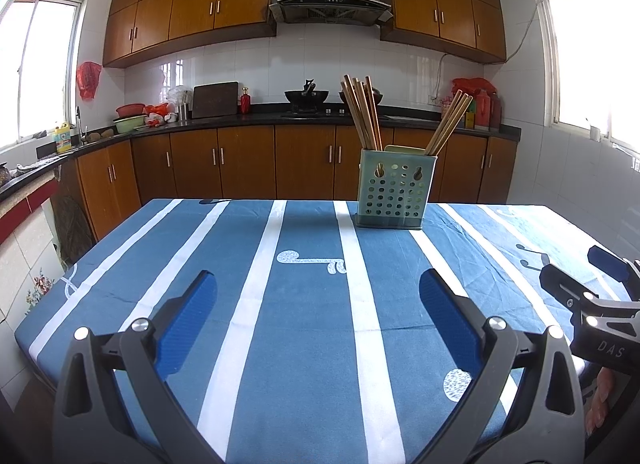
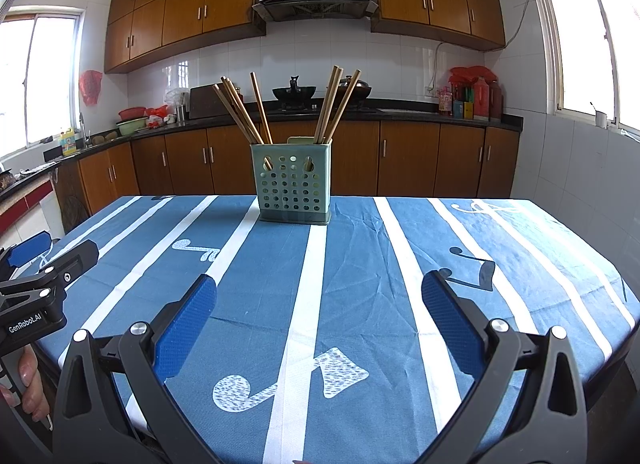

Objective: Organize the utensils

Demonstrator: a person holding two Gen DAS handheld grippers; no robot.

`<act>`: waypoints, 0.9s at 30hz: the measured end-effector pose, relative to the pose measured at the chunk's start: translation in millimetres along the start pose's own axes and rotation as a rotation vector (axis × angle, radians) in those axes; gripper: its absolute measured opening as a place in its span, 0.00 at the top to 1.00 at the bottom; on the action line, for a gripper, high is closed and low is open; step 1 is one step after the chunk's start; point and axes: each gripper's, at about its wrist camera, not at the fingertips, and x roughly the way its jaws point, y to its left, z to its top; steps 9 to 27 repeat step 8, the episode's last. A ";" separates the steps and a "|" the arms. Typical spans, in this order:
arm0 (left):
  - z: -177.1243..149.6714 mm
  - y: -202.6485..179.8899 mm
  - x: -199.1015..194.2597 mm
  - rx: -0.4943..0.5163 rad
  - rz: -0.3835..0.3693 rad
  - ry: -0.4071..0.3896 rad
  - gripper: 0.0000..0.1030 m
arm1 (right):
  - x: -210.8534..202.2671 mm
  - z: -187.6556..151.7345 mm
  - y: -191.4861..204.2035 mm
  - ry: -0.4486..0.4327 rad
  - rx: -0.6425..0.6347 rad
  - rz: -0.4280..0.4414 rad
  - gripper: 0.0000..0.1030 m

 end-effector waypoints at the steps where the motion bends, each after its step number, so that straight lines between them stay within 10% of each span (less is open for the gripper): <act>1: -0.1 0.4 0.1 0.000 0.000 0.001 0.04 | 0.0 0.0 0.1 0.000 0.000 0.000 0.02; 27: -0.9 0.9 -1.0 0.000 -0.006 0.004 0.04 | -0.2 0.2 -0.1 0.000 0.000 -0.001 0.02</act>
